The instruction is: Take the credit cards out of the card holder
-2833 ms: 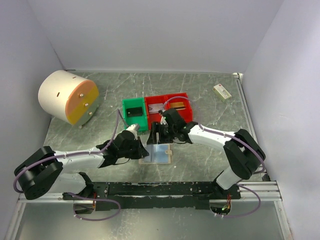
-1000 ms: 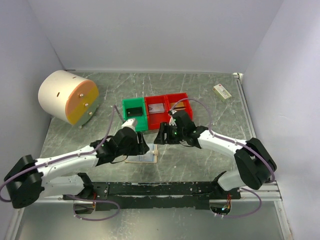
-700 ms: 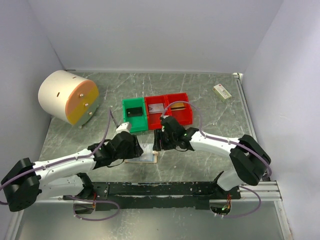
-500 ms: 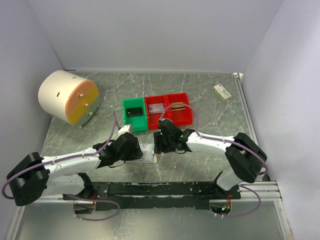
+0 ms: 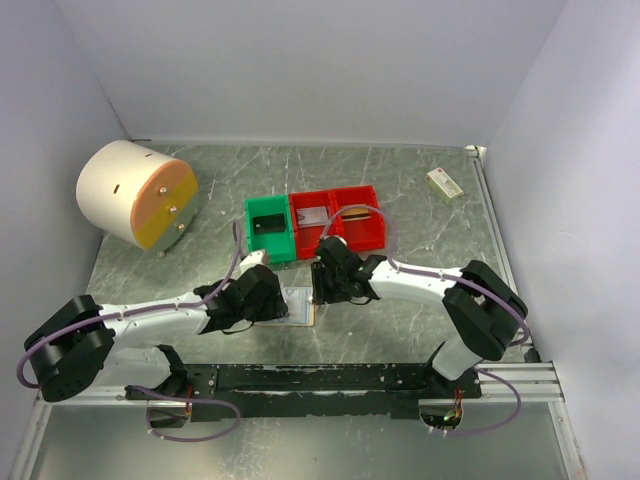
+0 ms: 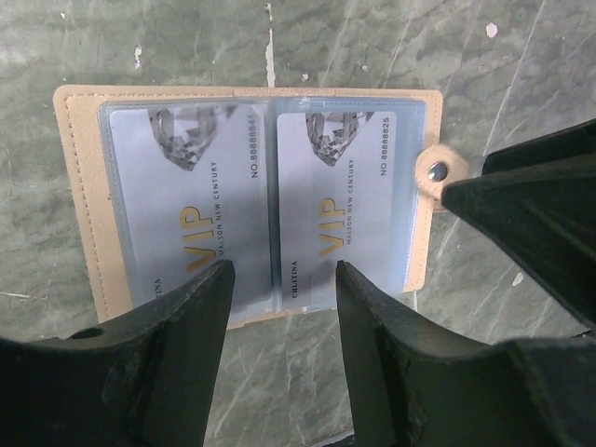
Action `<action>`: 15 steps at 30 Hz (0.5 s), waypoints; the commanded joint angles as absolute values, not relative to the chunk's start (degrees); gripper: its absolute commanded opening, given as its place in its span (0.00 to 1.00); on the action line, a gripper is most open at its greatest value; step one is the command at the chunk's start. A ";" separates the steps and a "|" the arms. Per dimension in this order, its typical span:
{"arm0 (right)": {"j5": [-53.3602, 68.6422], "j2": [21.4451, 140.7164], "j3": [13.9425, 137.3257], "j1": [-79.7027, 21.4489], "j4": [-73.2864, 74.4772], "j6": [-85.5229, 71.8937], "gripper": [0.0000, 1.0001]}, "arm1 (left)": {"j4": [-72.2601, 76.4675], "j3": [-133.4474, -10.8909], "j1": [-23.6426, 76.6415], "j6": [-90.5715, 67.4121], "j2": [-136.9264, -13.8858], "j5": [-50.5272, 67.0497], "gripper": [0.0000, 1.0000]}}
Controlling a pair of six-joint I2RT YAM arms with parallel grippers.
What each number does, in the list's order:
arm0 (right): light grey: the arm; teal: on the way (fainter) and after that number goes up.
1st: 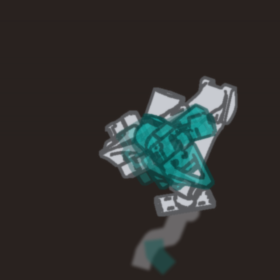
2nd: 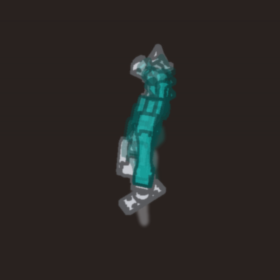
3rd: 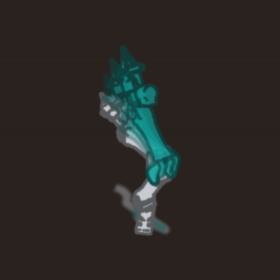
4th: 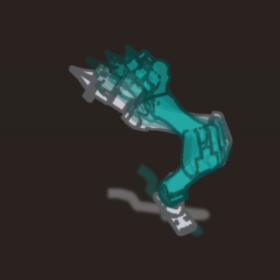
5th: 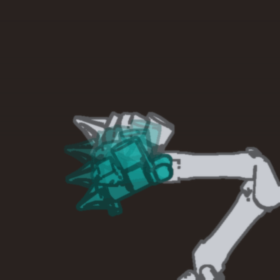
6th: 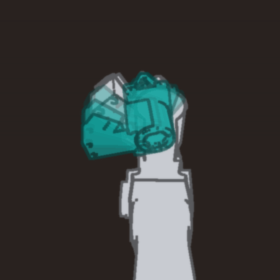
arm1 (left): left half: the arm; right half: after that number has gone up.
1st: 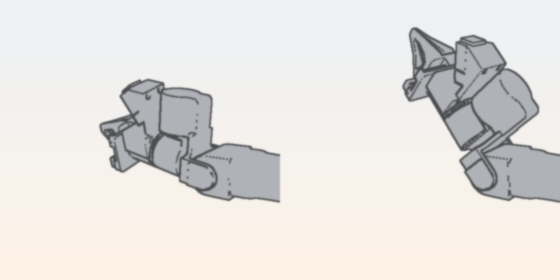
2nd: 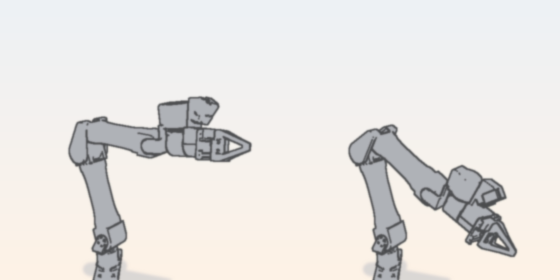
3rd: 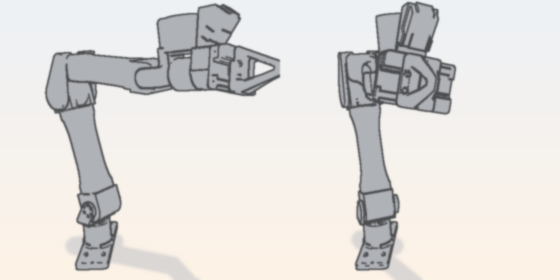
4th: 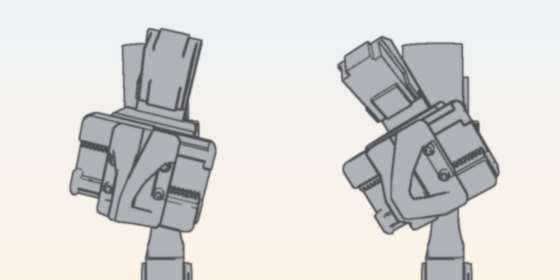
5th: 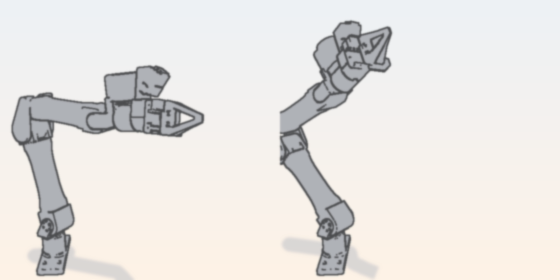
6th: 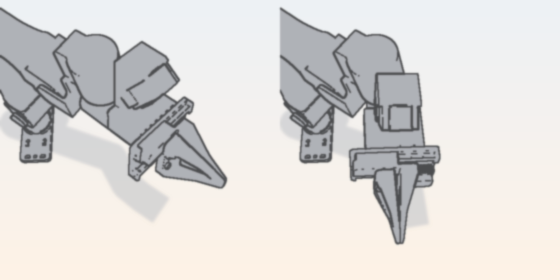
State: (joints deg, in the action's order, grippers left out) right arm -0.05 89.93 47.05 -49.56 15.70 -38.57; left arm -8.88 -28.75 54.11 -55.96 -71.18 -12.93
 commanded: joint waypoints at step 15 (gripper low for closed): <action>-0.57 80.06 44.51 -46.73 15.99 -34.98 0.44 | -9.66 -29.21 54.23 -56.08 -70.65 -13.30 0.59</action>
State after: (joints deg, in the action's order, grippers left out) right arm -1.26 85.23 44.38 -47.05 17.89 -37.65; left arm -8.99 -29.71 54.13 -56.62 -72.36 -13.63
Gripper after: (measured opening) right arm 0.420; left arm 0.587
